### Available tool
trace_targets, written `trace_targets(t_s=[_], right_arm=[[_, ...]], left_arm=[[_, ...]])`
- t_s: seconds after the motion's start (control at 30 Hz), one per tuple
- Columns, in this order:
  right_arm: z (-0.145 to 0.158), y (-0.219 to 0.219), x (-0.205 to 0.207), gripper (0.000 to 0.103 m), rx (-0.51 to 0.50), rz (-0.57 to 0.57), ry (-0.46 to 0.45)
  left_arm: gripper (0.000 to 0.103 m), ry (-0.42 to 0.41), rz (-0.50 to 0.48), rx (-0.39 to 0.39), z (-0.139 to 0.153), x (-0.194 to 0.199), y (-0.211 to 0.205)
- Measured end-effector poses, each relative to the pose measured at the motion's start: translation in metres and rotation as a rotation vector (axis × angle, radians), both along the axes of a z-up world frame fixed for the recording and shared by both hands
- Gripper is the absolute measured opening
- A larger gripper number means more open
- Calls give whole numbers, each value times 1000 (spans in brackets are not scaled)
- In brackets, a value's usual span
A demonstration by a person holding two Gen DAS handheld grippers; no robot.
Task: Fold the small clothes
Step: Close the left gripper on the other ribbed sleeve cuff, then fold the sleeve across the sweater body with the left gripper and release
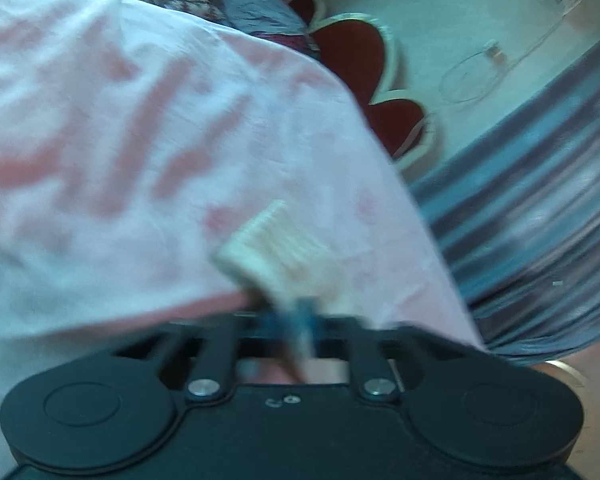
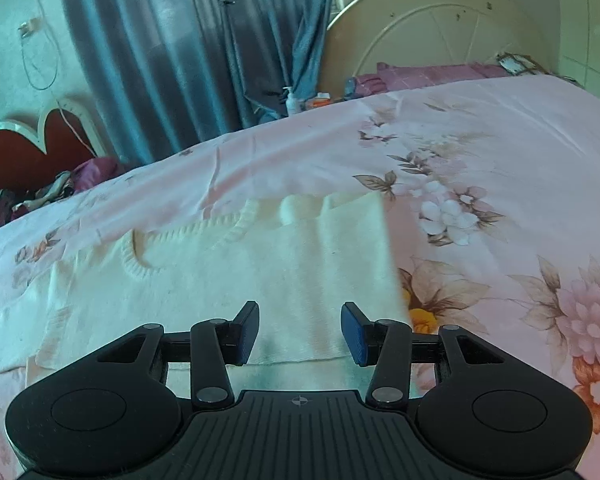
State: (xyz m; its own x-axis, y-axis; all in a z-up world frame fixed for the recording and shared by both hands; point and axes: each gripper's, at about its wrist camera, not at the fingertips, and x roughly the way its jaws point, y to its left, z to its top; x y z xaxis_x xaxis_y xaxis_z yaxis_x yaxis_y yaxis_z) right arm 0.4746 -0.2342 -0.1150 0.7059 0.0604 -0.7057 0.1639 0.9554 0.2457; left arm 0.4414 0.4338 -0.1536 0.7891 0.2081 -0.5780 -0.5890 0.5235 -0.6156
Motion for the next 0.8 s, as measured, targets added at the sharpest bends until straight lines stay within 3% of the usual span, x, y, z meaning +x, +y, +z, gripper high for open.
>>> trace_targets(t_s=[0.13,0.33,0.5,0.8], right_arm=[[4,-1,-5,46,-4,2,-1],[6,-5,-10,46,8,-2,0],[8,-12,-15,46,15,-6,-8],[8,-28,-23,46,48,-27,-16]], left_arm=[[3,3,-47,96,15,12,-12],[3,-47,-171,172,43,32,-50],[3,-84,-383,270,63,57,-125],[3,-71,-724,347,62,100,-281]])
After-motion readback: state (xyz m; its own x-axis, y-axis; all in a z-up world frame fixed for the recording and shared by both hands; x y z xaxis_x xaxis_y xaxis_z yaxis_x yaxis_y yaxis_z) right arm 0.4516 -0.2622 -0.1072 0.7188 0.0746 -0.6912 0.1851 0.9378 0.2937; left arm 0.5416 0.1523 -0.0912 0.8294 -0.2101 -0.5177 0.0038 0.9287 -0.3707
